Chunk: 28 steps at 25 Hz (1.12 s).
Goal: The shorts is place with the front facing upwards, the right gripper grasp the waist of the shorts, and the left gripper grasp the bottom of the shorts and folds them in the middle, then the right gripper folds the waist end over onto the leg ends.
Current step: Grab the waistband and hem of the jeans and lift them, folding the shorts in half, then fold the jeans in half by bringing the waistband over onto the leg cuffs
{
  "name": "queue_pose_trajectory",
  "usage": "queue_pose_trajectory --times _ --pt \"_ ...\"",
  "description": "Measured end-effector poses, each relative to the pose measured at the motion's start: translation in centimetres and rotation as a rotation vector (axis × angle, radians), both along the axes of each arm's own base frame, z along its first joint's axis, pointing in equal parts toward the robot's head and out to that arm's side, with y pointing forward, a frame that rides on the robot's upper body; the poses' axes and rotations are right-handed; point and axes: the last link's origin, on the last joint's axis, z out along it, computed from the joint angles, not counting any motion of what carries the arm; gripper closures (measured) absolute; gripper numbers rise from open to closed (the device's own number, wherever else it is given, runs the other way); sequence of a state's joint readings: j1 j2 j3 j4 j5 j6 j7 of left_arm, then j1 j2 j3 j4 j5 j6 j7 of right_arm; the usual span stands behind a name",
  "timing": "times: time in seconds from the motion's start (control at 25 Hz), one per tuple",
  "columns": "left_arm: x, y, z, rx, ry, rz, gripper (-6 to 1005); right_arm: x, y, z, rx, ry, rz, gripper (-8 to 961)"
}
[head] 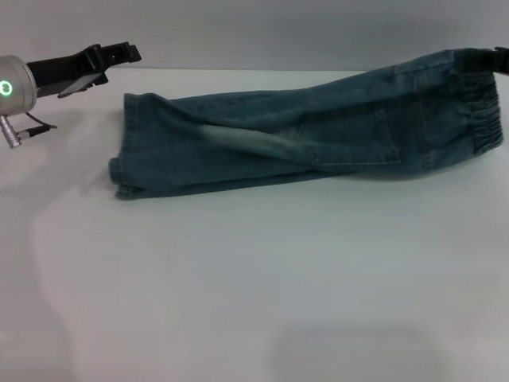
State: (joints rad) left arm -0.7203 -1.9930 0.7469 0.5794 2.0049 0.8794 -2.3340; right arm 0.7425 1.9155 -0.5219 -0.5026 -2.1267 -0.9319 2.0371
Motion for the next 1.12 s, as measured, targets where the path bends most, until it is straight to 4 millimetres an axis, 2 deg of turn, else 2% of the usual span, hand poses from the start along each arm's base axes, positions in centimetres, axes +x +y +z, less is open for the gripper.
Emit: queue_pose_trajectory --times 0.04,0.36,0.56,0.76,1.12 --pt "0.0 -0.1 0.0 -0.001 0.000 -0.002 163 0.1 0.1 0.1 0.003 -0.007 -0.013 892" --pt "-0.4 -0.6 -0.2 0.014 -0.030 -0.013 162 0.3 0.3 0.1 -0.001 -0.021 -0.034 687" --pt "-0.6 -0.8 -0.2 0.013 -0.035 -0.010 162 0.6 0.1 0.0 -0.004 -0.016 -0.048 457" --pt "-0.5 -0.8 -0.2 0.012 -0.037 -0.012 163 1.3 0.1 0.5 -0.049 -0.076 -0.103 430" --pt "-0.2 -0.7 -0.2 0.013 -0.037 -0.020 163 0.9 1.3 3.1 -0.047 -0.215 -0.146 424"
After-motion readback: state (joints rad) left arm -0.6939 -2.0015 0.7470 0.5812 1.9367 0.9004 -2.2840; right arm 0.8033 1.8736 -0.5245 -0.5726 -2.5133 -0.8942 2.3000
